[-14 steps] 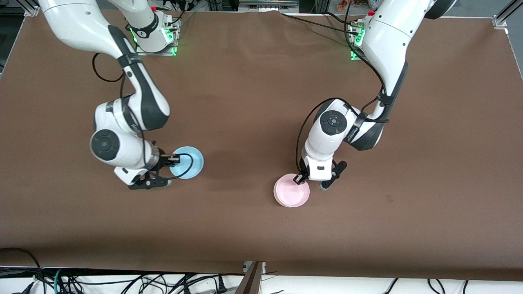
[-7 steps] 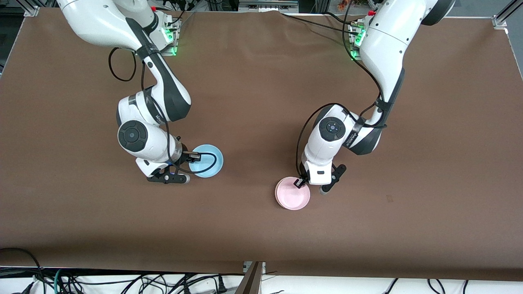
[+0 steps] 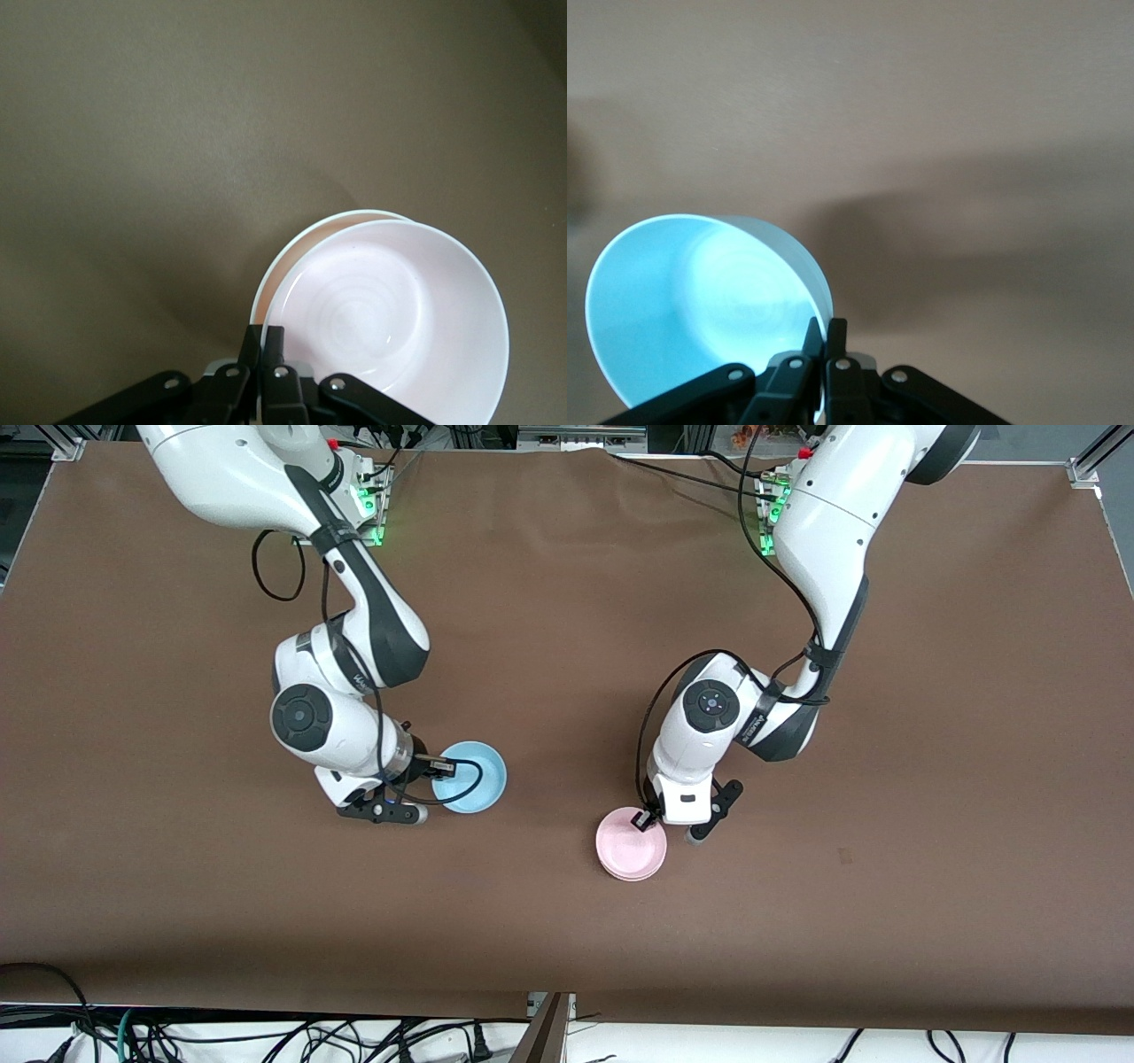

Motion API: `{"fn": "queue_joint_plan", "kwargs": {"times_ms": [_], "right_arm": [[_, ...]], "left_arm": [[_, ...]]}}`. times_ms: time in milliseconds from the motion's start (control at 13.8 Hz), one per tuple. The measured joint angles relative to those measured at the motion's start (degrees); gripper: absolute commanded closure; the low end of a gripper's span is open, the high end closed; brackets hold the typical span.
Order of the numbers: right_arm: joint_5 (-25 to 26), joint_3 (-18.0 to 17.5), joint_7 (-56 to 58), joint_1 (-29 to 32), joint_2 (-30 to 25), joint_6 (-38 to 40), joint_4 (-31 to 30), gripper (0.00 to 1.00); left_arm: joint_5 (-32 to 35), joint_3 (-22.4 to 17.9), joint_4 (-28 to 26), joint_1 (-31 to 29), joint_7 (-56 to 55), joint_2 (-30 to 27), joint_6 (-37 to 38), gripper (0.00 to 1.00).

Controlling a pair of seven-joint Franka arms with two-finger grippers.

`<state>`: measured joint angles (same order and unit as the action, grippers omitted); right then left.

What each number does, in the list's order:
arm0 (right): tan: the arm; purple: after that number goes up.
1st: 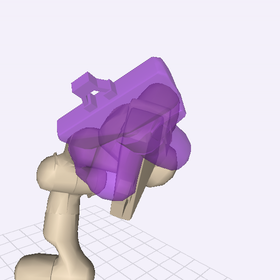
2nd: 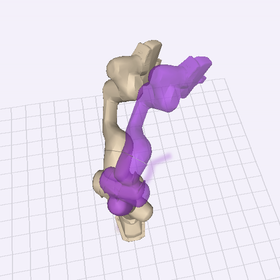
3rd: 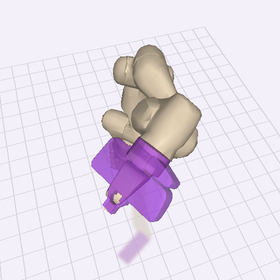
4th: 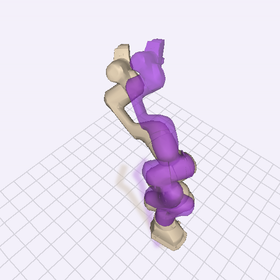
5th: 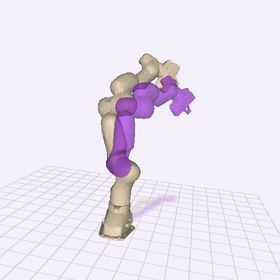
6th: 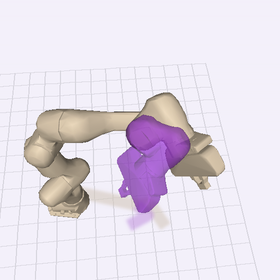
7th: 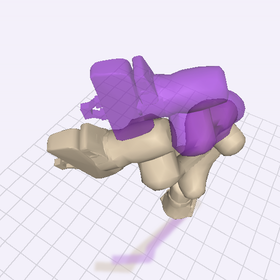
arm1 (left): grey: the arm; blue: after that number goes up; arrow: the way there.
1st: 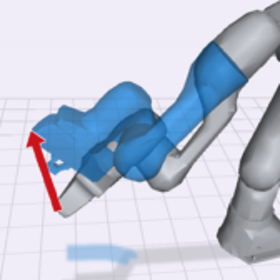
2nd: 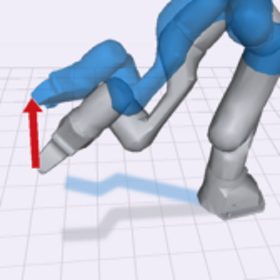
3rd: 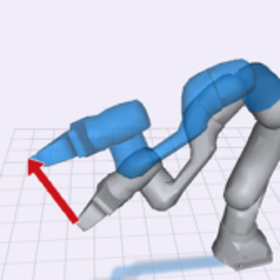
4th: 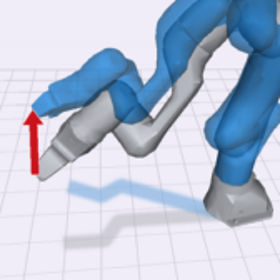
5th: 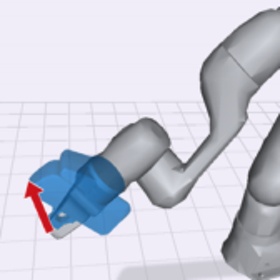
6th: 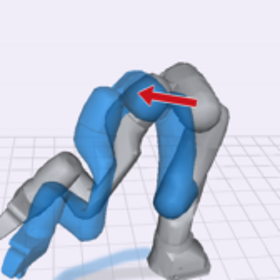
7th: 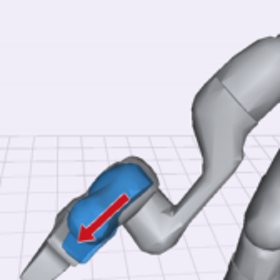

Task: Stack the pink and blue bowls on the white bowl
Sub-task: 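Lower the pink bowl into the white bowl while the right gripper carries the blue bowl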

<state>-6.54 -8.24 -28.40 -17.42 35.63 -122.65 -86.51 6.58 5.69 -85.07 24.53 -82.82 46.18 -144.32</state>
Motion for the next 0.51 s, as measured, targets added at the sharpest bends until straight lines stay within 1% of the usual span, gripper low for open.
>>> {"fn": "queue_joint_plan", "kwargs": {"times_ms": [217,361,433,506], "right_arm": [[-0.05,-0.02,-4.24,-1.45,0.28,-2.23,0.02,1.0],[-0.06,-0.04,-7.49,-2.86,0.61,-5.04,0.08,1.0],[-0.06,-0.05,-8.57,-3.57,0.8,-6.46,0.1,1.0],[-0.06,-0.05,-9.24,-4.02,0.91,-7.14,0.11,1.0]], "left_arm": [[0.0,-0.6,0.06,0.47,-0.13,0.33,0.04,1.0],[0.0,-1.09,0.26,0.52,-0.13,0.35,0.03,0.99],[0.0,-1.37,0.34,0.52,-0.13,0.39,0.03,0.88],[0.0,-1.57,0.46,0.52,-0.13,0.45,0.03,0.64]]}}
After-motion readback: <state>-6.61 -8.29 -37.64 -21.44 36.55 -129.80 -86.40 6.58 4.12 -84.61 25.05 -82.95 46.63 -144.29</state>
